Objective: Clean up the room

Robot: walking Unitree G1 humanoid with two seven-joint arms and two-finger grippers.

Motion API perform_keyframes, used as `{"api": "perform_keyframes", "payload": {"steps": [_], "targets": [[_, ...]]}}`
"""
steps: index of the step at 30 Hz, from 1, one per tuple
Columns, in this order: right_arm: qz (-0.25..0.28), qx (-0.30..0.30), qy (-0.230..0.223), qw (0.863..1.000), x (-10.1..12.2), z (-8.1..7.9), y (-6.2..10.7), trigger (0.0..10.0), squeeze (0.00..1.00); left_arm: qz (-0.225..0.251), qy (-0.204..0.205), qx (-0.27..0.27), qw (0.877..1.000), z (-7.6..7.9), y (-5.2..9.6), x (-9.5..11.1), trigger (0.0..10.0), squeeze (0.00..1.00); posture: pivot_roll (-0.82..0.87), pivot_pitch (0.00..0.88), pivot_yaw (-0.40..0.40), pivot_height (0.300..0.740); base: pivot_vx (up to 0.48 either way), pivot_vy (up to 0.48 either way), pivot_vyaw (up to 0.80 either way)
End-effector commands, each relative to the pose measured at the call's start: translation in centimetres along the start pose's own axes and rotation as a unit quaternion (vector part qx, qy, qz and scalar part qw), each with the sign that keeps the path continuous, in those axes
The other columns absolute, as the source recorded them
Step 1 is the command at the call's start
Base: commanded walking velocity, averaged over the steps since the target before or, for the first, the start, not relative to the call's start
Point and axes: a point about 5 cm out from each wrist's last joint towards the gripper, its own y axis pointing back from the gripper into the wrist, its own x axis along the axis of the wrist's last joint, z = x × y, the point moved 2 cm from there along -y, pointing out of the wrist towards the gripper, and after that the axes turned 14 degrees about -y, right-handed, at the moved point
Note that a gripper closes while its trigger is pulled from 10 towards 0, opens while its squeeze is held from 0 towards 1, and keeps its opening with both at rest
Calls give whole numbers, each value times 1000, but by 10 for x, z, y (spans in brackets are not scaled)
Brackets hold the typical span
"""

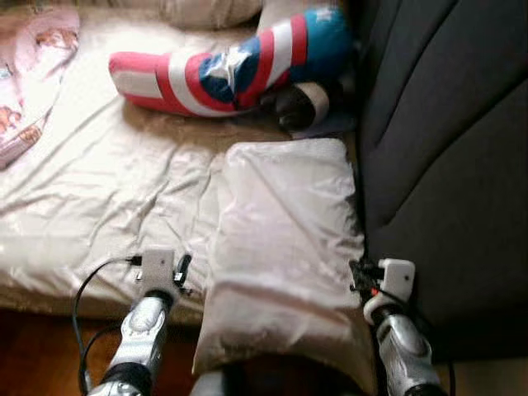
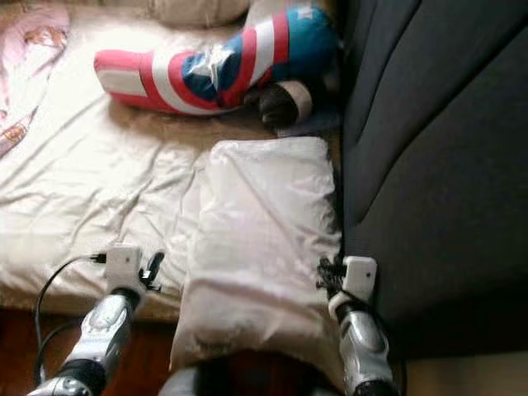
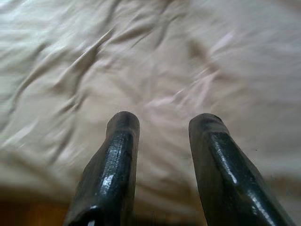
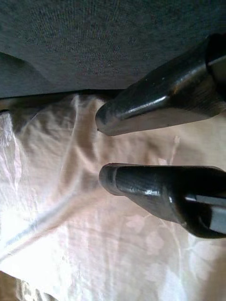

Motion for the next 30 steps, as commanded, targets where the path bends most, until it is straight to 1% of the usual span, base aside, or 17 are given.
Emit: {"api": "perform_keyframes", "payload": {"steps": [1,2,3,5,6,10,18,22,23,25,30], "targets": [[-10,-65,-14,998,-4,32,11,10000,0,-57,7,-2,998,2,10,-26,10000,0,39,64,-20,740,0,0,0],[-10,-65,-14,998,-4,32,11,10000,0,-57,7,-2,998,2,10,-26,10000,0,39,64,-20,740,0,0,0],[-14,-65,-12,998,-4,30,10,10000,0,-81,12,-3,997,3,14,-36,10000,0,43,61,-17,740,0,0,0],[-11,-62,-15,998,-3,28,8,10000,0,-97,11,-4,995,4,18,-43,10000,0,40,57,-16,740,0,0,0],[-8,-59,-16,998,-1,25,6,10000,0,-106,20,-2,994,4,20,-47,10000,0,33,53,-13,740,0,0,0],[-1,-53,-18,998,2,23,4,10000,0,-98,29,1,995,6,19,-45,10000,0,32,50,-8,740,0,63,0],[-13,-54,-18,998,-5,22,6,10000,0,-92,28,-6,995,10,16,-41,10000,0,31,56,-6,740,0,266,0],[-17,-53,-23,998,-9,20,6,10000,0,-92,29,-6,995,11,17,-41,10000,0,33,71,-6,740,0,263,0],[-18,-51,-25,998,-10,17,6,10000,0,-91,28,-7,995,11,17,-41,10000,0,36,95,-7,740,0,266,0],[-18,-50,-26,998,-11,16,6,10000,0,-91,28,-8,995,11,18,-42,10000,0,37,107,-6,740,0,281,0],[-23,-55,-34,998,-13,13,5,10000,0,-95,27,-9,995,10,21,-46,10000,0,44,124,-1,740,0,330,0]]}}
